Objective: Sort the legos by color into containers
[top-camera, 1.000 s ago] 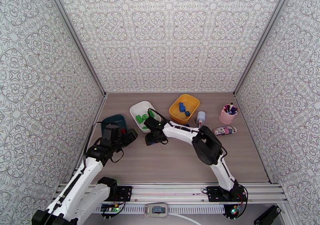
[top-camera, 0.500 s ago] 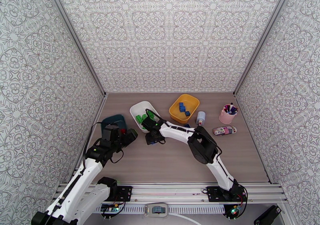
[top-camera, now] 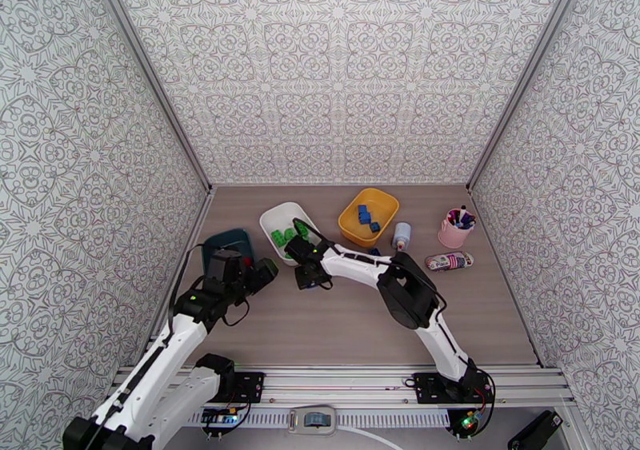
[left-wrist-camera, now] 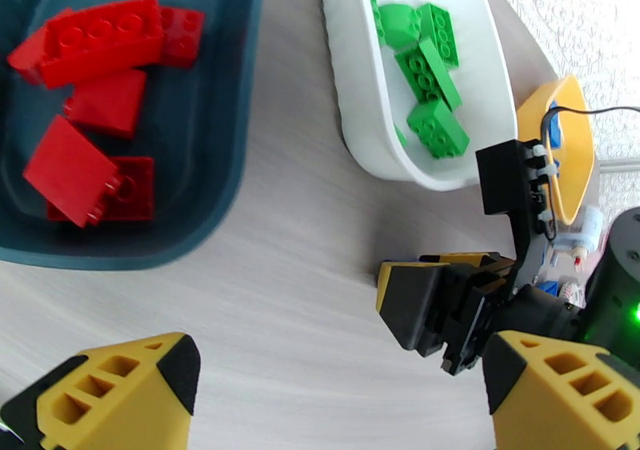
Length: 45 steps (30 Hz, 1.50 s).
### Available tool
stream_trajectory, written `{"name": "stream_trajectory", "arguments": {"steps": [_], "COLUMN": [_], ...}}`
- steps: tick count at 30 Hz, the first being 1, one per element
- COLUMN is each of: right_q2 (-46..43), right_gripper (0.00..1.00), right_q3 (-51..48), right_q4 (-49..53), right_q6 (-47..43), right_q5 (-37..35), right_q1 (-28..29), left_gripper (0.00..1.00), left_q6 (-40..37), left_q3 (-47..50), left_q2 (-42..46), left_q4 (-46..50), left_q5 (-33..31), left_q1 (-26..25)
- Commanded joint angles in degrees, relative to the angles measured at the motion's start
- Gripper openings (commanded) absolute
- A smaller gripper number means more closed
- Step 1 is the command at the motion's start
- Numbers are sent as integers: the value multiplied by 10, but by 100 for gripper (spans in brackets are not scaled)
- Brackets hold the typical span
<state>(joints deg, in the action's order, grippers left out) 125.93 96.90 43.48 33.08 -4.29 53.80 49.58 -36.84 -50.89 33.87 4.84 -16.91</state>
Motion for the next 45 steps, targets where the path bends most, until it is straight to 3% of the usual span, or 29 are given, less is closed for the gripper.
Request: {"name": "stream_trajectory", "arguments": {"steps": [1, 7, 13, 18, 22, 26, 29, 34, 45], "right_q2": [-64, -149, -195, -178, -116, -44, -25, -73, -219], "right_gripper": [46, 45, 45, 46, 49, 58, 65, 70, 66], "right_q3": [-47, -118, -103, -17, 103, 226, 264, 203, -92], "right_q4": [-23, -34, -4, 34, 86, 150, 171, 145, 34], "right_q6": [11, -3, -42, -68, -87, -103, -108, -111, -106], "right_q5": [-3, 3, 3, 6, 16, 12, 10, 9, 41], "right_q1": [-18, -83, -182, -253, -291, -303, -307, -307, -304], "left_gripper": [99, 99, 97, 96, 96, 96, 95, 96, 96], "left_q6": [18, 30, -3, -37, -51, -57, -56, -50, -25], "left_q3": [0, -35, -153, -274, -354, -391, -387, -347, -252], "left_q2": [-26, -115, -260, -359, -413, -430, -426, -395, -318], "left_q4": [-37, -107, -142, -137, -122, -116, -117, -123, -143], "left_q5": [-4, -11, 10, 27, 41, 41, 37, 26, -1], "left_q1": [-34, -105, -164, -192, -206, -217, -219, -215, -201]}}
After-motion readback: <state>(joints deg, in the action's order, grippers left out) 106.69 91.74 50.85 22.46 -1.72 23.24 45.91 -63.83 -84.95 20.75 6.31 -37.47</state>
